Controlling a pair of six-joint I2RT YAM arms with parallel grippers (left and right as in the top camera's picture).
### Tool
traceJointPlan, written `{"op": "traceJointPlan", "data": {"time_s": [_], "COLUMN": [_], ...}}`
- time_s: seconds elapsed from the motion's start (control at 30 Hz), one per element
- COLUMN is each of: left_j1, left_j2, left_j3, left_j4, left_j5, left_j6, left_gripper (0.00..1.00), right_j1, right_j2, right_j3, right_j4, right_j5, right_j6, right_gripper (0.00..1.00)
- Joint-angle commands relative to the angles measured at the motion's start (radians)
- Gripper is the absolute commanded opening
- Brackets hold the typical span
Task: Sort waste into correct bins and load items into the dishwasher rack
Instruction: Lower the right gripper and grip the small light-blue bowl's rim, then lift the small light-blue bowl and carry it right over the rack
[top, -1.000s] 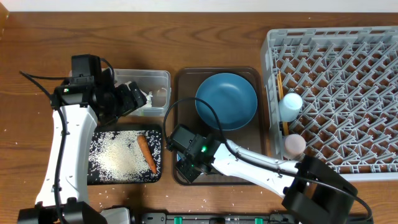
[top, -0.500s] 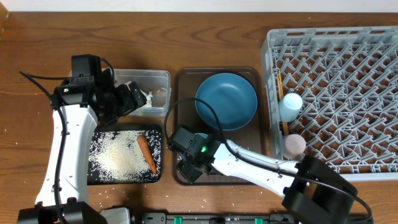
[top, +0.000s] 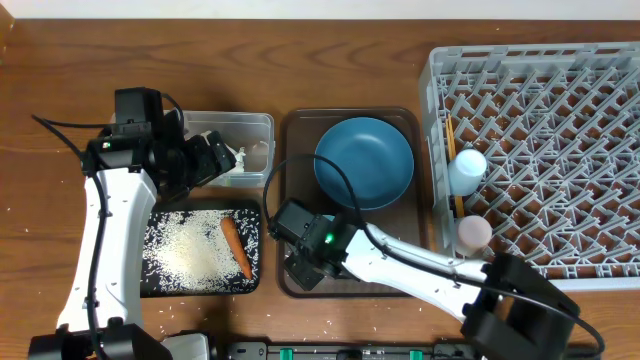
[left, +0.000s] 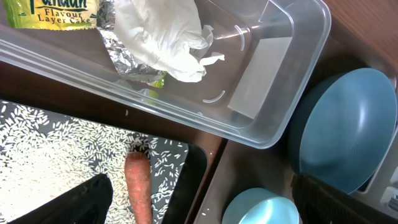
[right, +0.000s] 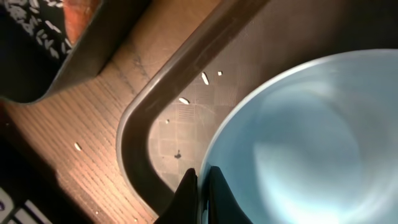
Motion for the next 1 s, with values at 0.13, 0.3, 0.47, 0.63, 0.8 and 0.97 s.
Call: {"op": "traceJointPlan", "data": {"time_s": [0.13,0.3,0.47,0.63,0.8,0.97], "left_j1": [0.004,0.004,0.004,0.004,0.004,0.004], "left_j2": [0.0,0.0,0.0,0.0,0.0,0.0], "left_j3": [0.005,0.005,0.005,0.005,0.005,0.005], "left_j4": [-0.003,-0.003,-0.003,-0.003,-0.004,-0.003], "left_j5": [-0.01,-0.01,-0.01,-0.01,-0.01,-0.01], "left_j6": [0.01,0.01,0.01,0.01,0.01,0.01], "left_gripper": [0.95,0.94,0.94,0.94,0.94,0.94], "right_j1": [-0.003,-0.013,-0.032,-0.111,-0.295,-0.58], "right_j2": [-0.078,-0.153,-0.251,-0.361,-0.476,-0.56], "right_j3": [0.003,0.003,0.003,0.003,0.003,0.003], "right_j4": [-0.026,-0.044,-0.06,-0.07,-0.08,-0.077], "right_j5": [-0.076,-0.082,-0.092,-0.13,-0.293,-0.491], "right_j6": [0.006,0.007,0.006,0.002,-0.068,-0.176], "right_gripper": [0.01,0.01,0.01,0.01,0.01,0.01]}}
